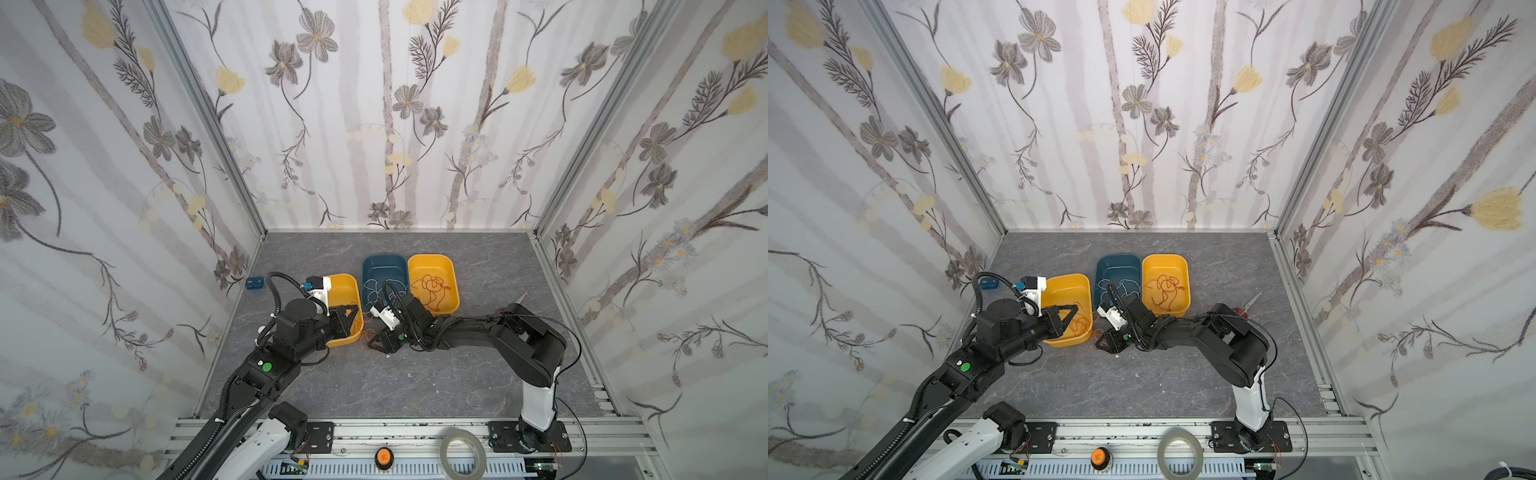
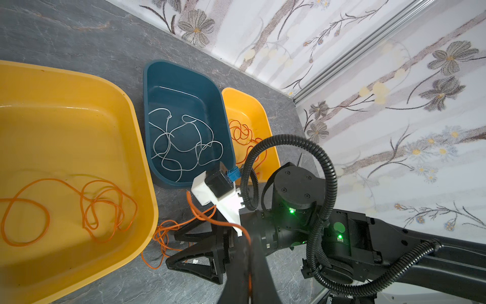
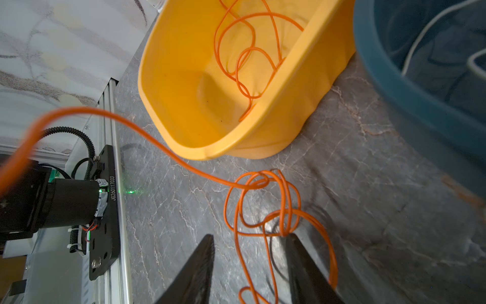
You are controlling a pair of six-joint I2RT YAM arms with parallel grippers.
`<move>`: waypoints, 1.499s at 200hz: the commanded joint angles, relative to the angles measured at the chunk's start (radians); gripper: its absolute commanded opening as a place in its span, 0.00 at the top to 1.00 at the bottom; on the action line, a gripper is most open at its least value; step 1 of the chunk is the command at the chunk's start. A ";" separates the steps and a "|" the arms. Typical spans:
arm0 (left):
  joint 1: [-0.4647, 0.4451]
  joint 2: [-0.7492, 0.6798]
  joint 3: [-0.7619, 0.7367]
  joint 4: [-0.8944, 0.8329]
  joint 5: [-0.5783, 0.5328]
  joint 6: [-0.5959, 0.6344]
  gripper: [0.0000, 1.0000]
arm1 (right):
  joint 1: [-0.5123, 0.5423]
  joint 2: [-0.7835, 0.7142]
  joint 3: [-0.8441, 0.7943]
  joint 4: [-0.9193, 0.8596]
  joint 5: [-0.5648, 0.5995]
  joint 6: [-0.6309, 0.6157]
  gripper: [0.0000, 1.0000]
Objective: Untangle the cables
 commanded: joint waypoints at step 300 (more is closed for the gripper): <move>0.253 -0.056 0.039 -0.280 -0.207 0.030 1.00 | -0.513 -0.987 -0.659 -0.202 -0.008 0.156 1.00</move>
